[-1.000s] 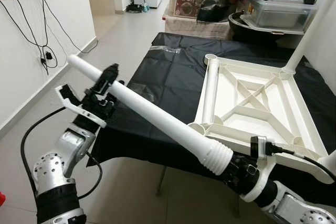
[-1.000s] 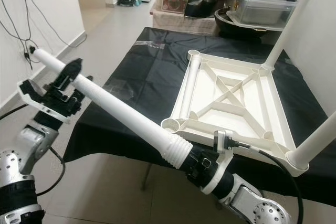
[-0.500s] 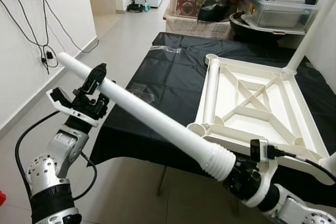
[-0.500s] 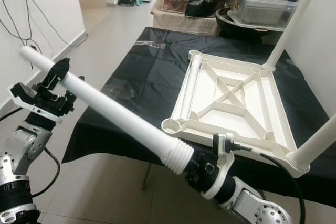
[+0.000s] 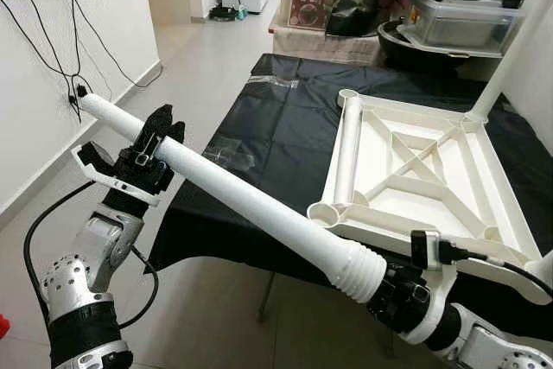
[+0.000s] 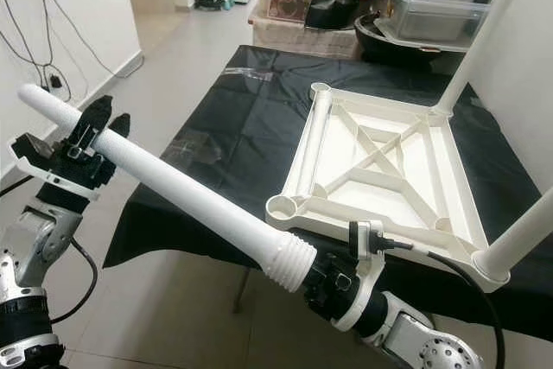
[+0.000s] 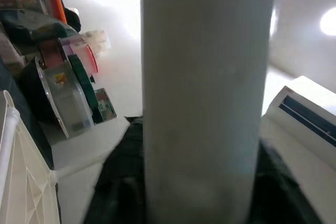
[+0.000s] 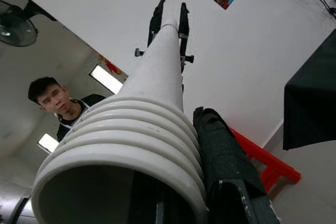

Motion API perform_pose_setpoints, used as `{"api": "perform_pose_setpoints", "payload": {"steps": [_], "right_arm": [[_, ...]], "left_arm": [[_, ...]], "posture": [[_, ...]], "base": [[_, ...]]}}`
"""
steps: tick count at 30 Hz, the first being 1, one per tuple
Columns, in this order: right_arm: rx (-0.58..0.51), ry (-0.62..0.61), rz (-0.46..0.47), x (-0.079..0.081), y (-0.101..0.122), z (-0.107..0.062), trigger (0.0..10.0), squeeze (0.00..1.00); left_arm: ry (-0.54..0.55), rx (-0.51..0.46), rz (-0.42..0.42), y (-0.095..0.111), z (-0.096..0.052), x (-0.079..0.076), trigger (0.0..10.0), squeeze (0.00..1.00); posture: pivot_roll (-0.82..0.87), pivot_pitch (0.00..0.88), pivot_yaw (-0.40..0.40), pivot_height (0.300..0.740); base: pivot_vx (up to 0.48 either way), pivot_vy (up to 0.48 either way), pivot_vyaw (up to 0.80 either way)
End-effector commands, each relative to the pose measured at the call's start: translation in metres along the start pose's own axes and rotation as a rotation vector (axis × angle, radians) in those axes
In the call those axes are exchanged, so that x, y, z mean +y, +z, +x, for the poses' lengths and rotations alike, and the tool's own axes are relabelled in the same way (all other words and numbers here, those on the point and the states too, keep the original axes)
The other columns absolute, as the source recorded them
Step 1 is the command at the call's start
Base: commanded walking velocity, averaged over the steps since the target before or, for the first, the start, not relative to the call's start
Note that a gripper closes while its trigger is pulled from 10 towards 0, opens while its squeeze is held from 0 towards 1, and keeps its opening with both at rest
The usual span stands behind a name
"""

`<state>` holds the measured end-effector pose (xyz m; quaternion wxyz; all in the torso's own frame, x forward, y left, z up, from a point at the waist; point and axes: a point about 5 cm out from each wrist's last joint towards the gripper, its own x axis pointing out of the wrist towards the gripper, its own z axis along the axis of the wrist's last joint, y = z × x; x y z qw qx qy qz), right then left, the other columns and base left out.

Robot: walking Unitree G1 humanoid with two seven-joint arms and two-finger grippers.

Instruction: Building children table

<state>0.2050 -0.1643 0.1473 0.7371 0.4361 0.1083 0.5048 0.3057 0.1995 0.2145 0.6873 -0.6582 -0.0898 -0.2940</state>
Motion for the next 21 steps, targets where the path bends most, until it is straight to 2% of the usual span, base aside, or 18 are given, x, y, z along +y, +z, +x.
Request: {"api": "perform_pose_setpoints", "payload": {"steps": [1,13,14,15,16,20,21], "right_arm": [[0.037,0.054,0.002,0.005,-0.002,0.007,0.0,0.0],[0.049,0.032,-0.03,0.001,-0.004,0.01,0.0,0.0],[0.057,0.006,-0.062,-0.002,-0.004,0.01,10.0,0.38],[0.057,0.006,-0.062,-0.002,-0.004,0.01,10.0,0.38],[0.061,-0.008,-0.073,-0.004,-0.004,0.008,10.0,1.0],[0.065,-0.019,-0.08,-0.007,-0.005,0.006,10.0,1.0],[0.062,-0.037,-0.083,-0.009,-0.003,0.001,10.0,1.0]], "left_arm": [[0.006,-0.01,-0.02,-0.001,0.002,0.001,0.0,0.0],[0.015,-0.028,-0.038,-0.002,0.002,0.004,0.0,0.0],[0.018,-0.038,-0.043,-0.001,0.002,0.005,0.0,0.0],[0.018,-0.038,-0.043,-0.001,0.002,0.005,0.0,0.0],[0.019,-0.043,-0.042,-0.001,0.002,0.005,0.0,0.0],[0.018,-0.051,-0.041,0.001,0.003,0.005,0.0,0.0],[0.014,-0.064,-0.035,0.005,0.004,0.003,0.0,0.0]], "posture": [[0.17,0.0,-0.069,0.74],[0.17,0.0,-0.076,0.74],[0.18,0.0,-0.078,0.74],[0.18,0.0,-0.078,0.74],[0.17,0.0,-0.081,0.74],[0.18,0.0,-0.083,0.74],[0.18,0.0,-0.085,0.74]], "base": [[0.0,0.0,0.0],[0.0,0.0,0.0],[0.0,0.0,0.0],[0.0,0.0,0.0],[0.0,0.0,0.0],[0.0,0.0,0.0],[0.0,0.0,0.0]]}}
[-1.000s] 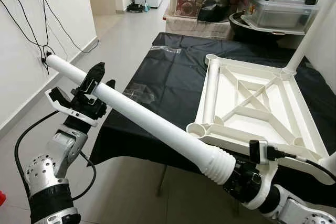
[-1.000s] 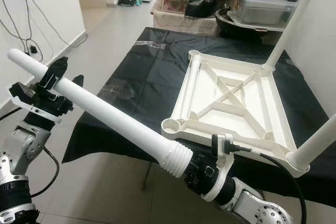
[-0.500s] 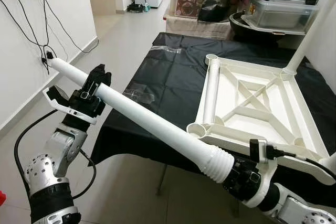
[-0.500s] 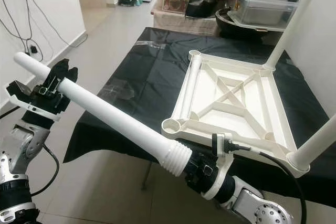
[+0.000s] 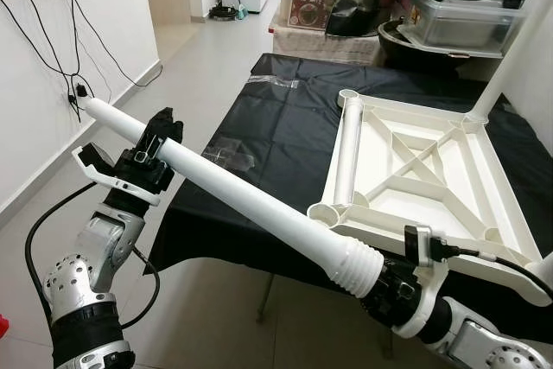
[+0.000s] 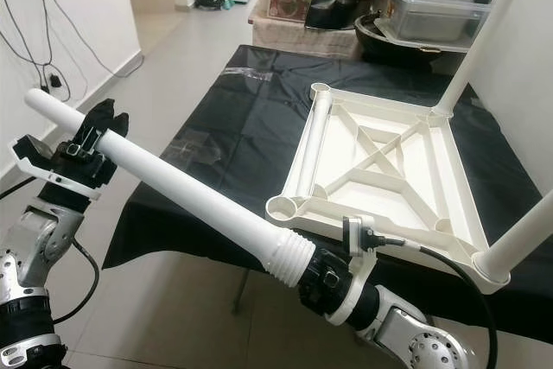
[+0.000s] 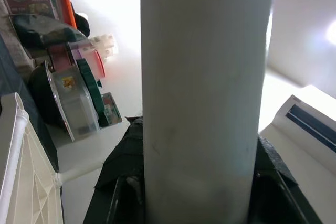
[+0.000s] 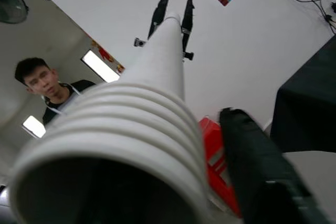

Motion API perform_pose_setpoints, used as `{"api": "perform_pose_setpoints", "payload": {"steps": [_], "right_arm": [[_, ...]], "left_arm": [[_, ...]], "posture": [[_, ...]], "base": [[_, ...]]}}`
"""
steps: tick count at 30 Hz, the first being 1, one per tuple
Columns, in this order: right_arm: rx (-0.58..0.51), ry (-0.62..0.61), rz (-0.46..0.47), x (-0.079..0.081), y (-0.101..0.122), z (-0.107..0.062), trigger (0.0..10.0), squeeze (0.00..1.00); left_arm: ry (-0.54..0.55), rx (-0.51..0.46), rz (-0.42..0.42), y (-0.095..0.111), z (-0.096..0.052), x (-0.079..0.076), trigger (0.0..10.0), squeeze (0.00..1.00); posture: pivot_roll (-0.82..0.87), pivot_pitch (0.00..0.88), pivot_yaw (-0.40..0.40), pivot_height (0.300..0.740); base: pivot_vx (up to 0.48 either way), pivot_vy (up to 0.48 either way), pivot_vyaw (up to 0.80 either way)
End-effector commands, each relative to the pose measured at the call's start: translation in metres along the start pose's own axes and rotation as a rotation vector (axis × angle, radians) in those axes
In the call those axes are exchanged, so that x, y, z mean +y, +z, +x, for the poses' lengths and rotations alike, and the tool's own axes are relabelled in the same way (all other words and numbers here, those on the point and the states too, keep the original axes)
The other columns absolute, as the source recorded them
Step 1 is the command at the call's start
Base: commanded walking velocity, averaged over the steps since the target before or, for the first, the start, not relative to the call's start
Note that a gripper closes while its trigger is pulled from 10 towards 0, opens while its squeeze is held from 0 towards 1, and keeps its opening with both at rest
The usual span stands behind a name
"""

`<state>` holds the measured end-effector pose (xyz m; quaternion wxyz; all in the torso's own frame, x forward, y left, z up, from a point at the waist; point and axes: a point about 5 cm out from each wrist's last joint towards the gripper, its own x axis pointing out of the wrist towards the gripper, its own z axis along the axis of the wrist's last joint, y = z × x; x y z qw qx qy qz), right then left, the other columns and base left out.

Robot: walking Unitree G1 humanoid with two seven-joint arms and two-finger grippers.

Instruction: Building children table

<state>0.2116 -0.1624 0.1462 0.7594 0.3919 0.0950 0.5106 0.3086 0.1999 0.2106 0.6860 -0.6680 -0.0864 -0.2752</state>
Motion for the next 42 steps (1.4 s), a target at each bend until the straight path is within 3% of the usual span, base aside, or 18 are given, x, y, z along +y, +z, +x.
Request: {"api": "perform_pose_setpoints", "payload": {"steps": [1,2,8,10,13,17,21,23,25,27,29,31,34,35,36,37,38,42], "right_arm": [[0.038,-0.023,0.016,-0.004,-0.006,-0.003,10.0,1.0],[0.034,-0.037,0.014,-0.005,-0.003,-0.01,10.0,0.0],[0.014,-0.083,-0.001,-0.008,0.005,-0.031,10.0,0.0],[-0.008,-0.107,-0.03,-0.006,0.013,-0.045,10.0,0.0],[-0.015,-0.12,-0.045,-0.005,0.017,-0.051,10.0,0.0],[-0.002,-0.252,-0.134,-0.014,0.029,-0.074,10.0,0.0],[-0.02,-0.31,-0.211,-0.02,0.046,-0.077,10.0,0.0],[-0.035,-0.291,-0.298,-0.016,0.066,-0.066,10.0,0.0],[-0.035,-0.291,-0.298,-0.016,0.066,-0.066,10.0,0.0],[-0.028,-0.22,-0.38,-0.005,0.083,-0.044,10.0,0.0],[-0.015,-0.183,-0.409,0.0,0.089,-0.034,10.0,0.0],[0.053,-0.045,-0.474,0.017,0.094,-0.006,10.0,0.0],[0.073,-0.006,-0.493,0.021,0.095,0.001,10.0,0.0],[0.139,0.032,-0.516,0.026,0.092,0.013,10.0,0.0],[0.139,0.032,-0.516,0.026,0.092,0.013,10.0,0.0],[0.26,0.019,-0.543,0.023,0.088,0.031,10.0,0.0],[0.298,0.0,-0.551,0.02,0.087,0.036,10.0,0.0],[0.383,-0.019,-0.569,0.016,0.083,0.045,10.0,0.0]], "left_arm": [[-0.017,-0.038,-0.022,0.004,0.004,-0.002,0.0,0.0],[-0.021,-0.05,-0.012,0.009,0.005,-0.004,0.0,0.0],[-0.023,-0.057,0.037,0.023,0.006,-0.009,0.0,0.0],[0.002,-0.031,0.1,0.032,0.002,-0.008,0.0,0.0],[0.02,-0.021,0.13,0.037,-0.001,-0.007,0.0,0.0],[0.028,-0.009,0.194,0.055,0.001,-0.01,0.0,0.0],[-0.005,0.072,0.248,0.05,0.01,-0.015,0.0,0.0],[-0.057,0.204,0.315,0.034,0.021,-0.021,0.0,0.0],[-0.057,0.204,0.315,0.034,0.021,-0.021,0.0,0.0],[-0.12,0.357,0.38,0.007,0.036,-0.026,0.0,0.0],[-0.154,0.428,0.403,-0.006,0.042,-0.028,0.0,0.0],[-0.219,0.54,0.41,-0.041,0.058,-0.028,0.0,0.0],[-0.24,0.572,0.413,-0.051,0.062,-0.029,0.0,0.0],[-0.275,0.626,0.422,-0.067,0.069,-0.031,10.0,0.0],[-0.275,0.626,0.422,-0.067,0.069,-0.031,10.0,0.0],[-0.345,0.695,0.438,-0.087,0.079,-0.036,10.0,0.0],[-0.37,0.713,0.443,-0.093,0.082,-0.037,10.0,0.0],[-0.424,0.742,0.466,-0.109,0.09,-0.04,10.0,0.0]], "posture": [[0.18,0.0,-0.085,0.74],[0.18,0.0,-0.088,0.74],[0.18,0.0,-0.092,0.74],[0.18,0.0,-0.091,0.74],[0.18,0.0,-0.091,0.74],[0.18,0.0,-0.091,0.74],[0.18,0.0,-0.088,0.74],[0.18,0.0,-0.086,0.74],[0.18,0.0,-0.086,0.74],[0.18,0.0,-0.085,0.74],[0.18,0.0,-0.085,0.74],[0.17,0.0,-0.08,0.74],[0.17,0.0,-0.08,0.74],[0.16,0.0,-0.068,0.74],[0.16,0.0,-0.068,0.74],[0.16,0.0,-0.069,0.74],[0.16,0.0,-0.069,0.74],[0.16,0.0,-0.069,0.74]], "base": [[0.0,0.0,0.0],[0.0,0.0,0.0],[0.0,0.0,0.0],[0.0,0.0,0.0],[0.0,0.0,0.0],[0.0,0.0,0.0],[0.0,0.0,0.0],[0.0,0.0,0.0],[0.0,0.0,0.0],[0.0,0.0,0.0],[0.0,0.0,0.0],[0.0,0.0,0.0],[0.0,0.0,0.0],[0.0,0.0,0.0],[0.0,0.0,0.0],[0.0,0.0,0.0],[0.0,0.0,0.0],[0.0,0.0,0.0]]}}
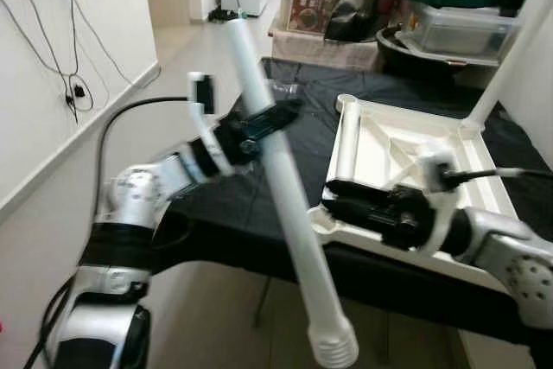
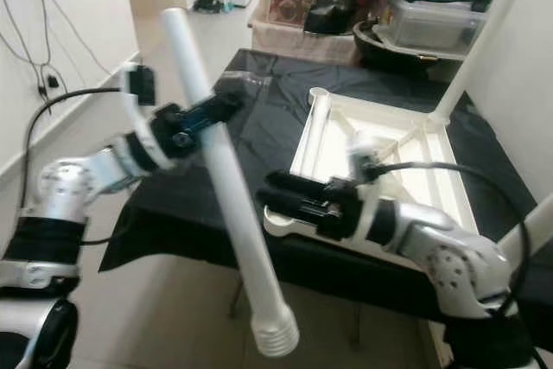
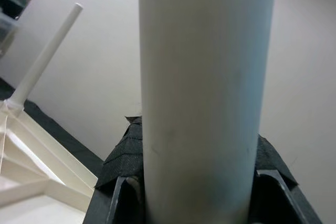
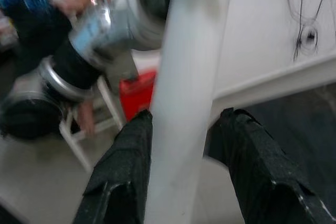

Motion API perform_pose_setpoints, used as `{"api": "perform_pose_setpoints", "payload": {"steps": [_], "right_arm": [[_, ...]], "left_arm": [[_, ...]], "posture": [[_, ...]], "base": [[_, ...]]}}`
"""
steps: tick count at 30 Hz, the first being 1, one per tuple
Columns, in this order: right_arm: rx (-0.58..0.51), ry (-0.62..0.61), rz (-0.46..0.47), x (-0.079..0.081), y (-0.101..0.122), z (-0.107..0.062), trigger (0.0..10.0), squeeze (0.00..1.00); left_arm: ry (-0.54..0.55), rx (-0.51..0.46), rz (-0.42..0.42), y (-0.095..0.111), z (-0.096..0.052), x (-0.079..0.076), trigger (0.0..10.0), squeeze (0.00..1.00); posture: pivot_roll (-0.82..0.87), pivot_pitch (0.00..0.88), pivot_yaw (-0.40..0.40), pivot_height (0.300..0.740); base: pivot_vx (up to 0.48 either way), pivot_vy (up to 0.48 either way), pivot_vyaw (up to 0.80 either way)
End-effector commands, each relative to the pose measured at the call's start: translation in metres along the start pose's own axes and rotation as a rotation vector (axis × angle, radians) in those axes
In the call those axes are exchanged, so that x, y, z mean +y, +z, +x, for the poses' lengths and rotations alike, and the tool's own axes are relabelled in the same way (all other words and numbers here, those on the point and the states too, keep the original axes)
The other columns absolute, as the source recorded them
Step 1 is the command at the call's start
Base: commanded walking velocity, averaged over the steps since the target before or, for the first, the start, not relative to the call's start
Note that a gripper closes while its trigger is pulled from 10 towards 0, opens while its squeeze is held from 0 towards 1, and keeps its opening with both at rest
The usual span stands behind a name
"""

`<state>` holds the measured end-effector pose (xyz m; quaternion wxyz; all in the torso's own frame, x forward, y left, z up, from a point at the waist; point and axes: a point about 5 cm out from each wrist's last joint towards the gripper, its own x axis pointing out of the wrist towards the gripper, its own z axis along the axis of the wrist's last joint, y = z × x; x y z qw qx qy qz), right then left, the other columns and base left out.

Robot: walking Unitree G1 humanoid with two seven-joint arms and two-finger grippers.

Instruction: Building children table

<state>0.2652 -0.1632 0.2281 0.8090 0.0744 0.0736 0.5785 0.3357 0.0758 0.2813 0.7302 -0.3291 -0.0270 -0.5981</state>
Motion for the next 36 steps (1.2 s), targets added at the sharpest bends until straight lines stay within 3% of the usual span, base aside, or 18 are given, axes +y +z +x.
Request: {"api": "perform_pose_setpoints", "payload": {"steps": [1,9,10,11,12,15,16,17,18,36], "right_arm": [[0.047,-0.015,0.001,-0.002,-0.003,0.001,10.0,0.0],[0.149,-0.081,0.035,-0.007,-0.012,0.004,10.0,0.0],[0.16,-0.088,0.04,-0.007,-0.014,0.005,10.0,0.33],[0.168,-0.095,0.04,-0.007,-0.015,0.006,10.0,0.95],[0.173,-0.106,0.042,-0.008,-0.016,0.007,10.0,1.0],[0.174,-0.122,0.046,-0.009,-0.016,0.01,10.0,1.0],[0.175,-0.133,0.053,-0.011,-0.016,0.011,10.0,0.9],[0.175,-0.133,0.053,-0.011,-0.016,0.011,10.0,0.9],[0.178,-0.131,0.054,-0.01,-0.016,0.014,10.0,0.0],[0.199,-0.118,0.056,-0.004,-0.019,0.035,10.0,0.0]], "left_arm": [[-0.007,0.008,0.014,-0.003,0.002,0.002,10.0,0.0],[-0.037,0.041,0.043,-0.01,0.008,-0.001,10.0,0.0],[-0.036,0.048,0.054,-0.012,0.008,0.0,10.0,0.0],[-0.032,0.052,0.063,-0.013,0.008,0.001,10.0,0.0],[-0.028,0.055,0.069,-0.013,0.009,0.002,10.0,0.0],[-0.028,0.057,0.08,-0.014,0.01,0.004,10.0,0.0],[-0.026,0.055,0.084,-0.014,0.011,0.005,10.0,0.0],[-0.026,0.055,0.084,-0.014,0.011,0.005,10.0,0.0],[-0.024,0.049,0.093,-0.013,0.012,0.006,10.0,0.0],[-0.023,-0.001,0.131,-0.008,0.027,0.011,10.0,0.0]], "posture": [[0.16,0.0,-0.069,0.74],[0.15,0.0,-0.059,0.74],[0.15,0.0,-0.057,0.74],[0.15,0.0,-0.057,0.74],[0.15,0.0,-0.055,0.74],[0.15,0.0,-0.055,0.74],[0.15,0.0,-0.055,0.74],[0.15,0.0,-0.055,0.74],[0.15,0.0,-0.053,0.74],[0.14,0.0,-0.053,0.74]], "base": [[0.0,0.0,0.0],[0.0,0.0,0.0],[0.0,0.0,0.0],[0.0,0.0,0.0],[0.0,0.0,0.0],[0.0,0.0,0.0],[0.0,0.0,0.0],[0.0,0.0,0.0],[0.0,0.0,0.0],[0.0,0.0,0.0]]}}
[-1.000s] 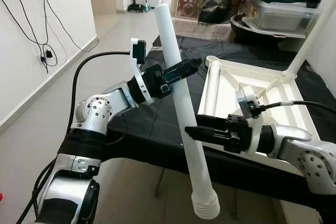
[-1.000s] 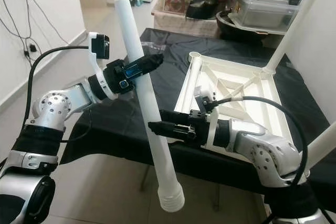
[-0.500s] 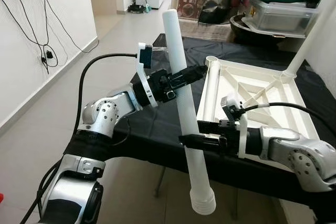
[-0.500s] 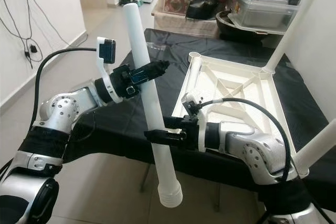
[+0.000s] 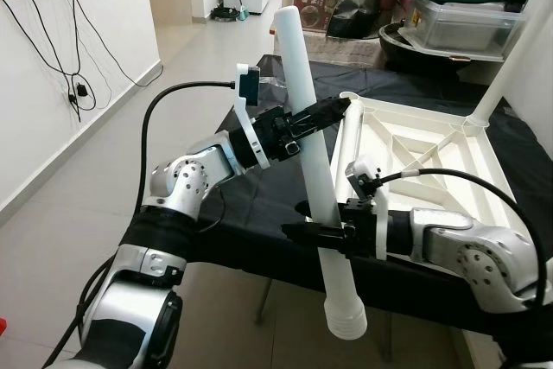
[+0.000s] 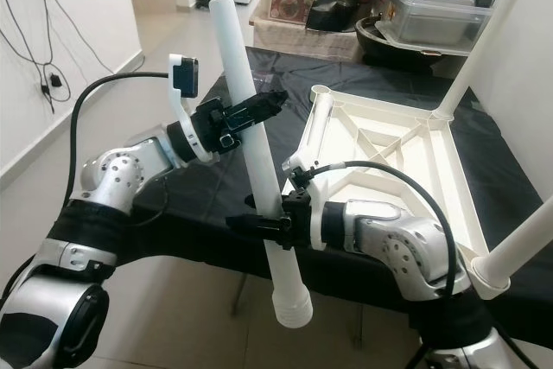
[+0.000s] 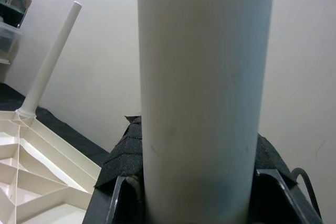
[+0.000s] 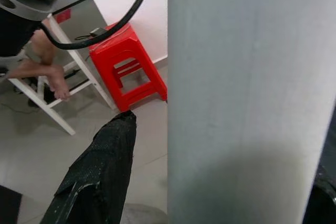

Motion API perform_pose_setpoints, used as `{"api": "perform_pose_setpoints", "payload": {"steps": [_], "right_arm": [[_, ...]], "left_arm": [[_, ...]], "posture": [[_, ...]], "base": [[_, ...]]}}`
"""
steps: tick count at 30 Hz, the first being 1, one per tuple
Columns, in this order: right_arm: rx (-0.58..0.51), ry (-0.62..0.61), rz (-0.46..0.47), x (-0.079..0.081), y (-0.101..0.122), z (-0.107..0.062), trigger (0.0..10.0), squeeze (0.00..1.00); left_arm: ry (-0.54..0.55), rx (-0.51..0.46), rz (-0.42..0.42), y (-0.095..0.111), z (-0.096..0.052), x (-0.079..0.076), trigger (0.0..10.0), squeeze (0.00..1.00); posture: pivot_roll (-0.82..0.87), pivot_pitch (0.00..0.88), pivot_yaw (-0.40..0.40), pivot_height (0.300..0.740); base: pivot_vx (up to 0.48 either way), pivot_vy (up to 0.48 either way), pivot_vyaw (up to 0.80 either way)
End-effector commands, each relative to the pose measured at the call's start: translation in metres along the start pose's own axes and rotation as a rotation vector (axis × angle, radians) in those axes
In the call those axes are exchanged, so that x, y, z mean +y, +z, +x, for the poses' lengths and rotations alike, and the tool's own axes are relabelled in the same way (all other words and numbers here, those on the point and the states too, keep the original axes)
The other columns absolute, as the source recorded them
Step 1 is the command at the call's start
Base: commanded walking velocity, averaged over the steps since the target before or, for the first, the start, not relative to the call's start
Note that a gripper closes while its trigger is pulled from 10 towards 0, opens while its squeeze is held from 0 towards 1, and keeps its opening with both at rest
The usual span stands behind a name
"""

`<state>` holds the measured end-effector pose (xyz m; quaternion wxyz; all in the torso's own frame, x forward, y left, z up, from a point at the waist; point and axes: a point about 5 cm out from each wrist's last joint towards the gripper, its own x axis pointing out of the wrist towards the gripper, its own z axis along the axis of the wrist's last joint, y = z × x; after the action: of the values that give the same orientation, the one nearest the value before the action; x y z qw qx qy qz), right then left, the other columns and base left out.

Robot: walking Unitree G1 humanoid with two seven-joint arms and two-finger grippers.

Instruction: Building children table

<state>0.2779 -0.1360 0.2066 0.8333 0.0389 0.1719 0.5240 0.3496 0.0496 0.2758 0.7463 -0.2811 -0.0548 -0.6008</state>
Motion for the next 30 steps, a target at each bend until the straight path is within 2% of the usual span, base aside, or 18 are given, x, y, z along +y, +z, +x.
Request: {"api": "perform_pose_setpoints", "payload": {"steps": [1,11,13,14,18,19,30], "right_arm": [[0.011,0.02,-0.009,0.005,0.001,0.005,10.0,0.0],[0.015,0.021,-0.007,0.006,0.0,0.01,10.0,0.0],[0.022,0.018,-0.007,0.006,0.0,0.011,9.7,0.0],[0.03,0.013,-0.007,0.005,-0.001,0.013,8.7,0.0],[0.03,0.013,-0.007,0.005,-0.001,0.013,8.7,0.0],[0.041,0.007,-0.008,0.005,-0.003,0.015,0.0,0.0],[0.058,0.007,-0.022,0.006,-0.005,0.024,0.0,0.0]], "left_arm": [[-0.015,-0.026,0.018,0.005,0.003,-0.001,10.0,0.0],[-0.015,-0.038,0.019,0.006,0.005,0.001,10.0,0.0],[-0.016,-0.041,0.02,0.006,0.006,0.001,10.0,0.0],[-0.016,-0.047,0.02,0.006,0.007,0.001,10.0,0.0],[-0.016,-0.047,0.02,0.006,0.007,0.001,10.0,0.0],[-0.016,-0.053,0.021,0.007,0.008,0.002,10.0,0.0],[-0.01,-0.053,0.015,0.004,0.015,0.002,10.0,0.0]], "posture": [[0.14,0.0,-0.051,0.74],[0.14,0.0,-0.05,0.74],[0.14,0.0,-0.05,0.74],[0.14,0.0,-0.049,0.74],[0.14,0.0,-0.049,0.74],[0.14,0.0,-0.049,0.74],[0.14,0.0,-0.05,0.74]], "base": [[0.0,0.0,0.0],[0.0,0.0,0.0],[0.0,0.0,0.0],[0.0,0.0,0.0],[0.0,0.0,0.0],[0.0,0.0,0.0],[0.0,0.0,0.0]]}}
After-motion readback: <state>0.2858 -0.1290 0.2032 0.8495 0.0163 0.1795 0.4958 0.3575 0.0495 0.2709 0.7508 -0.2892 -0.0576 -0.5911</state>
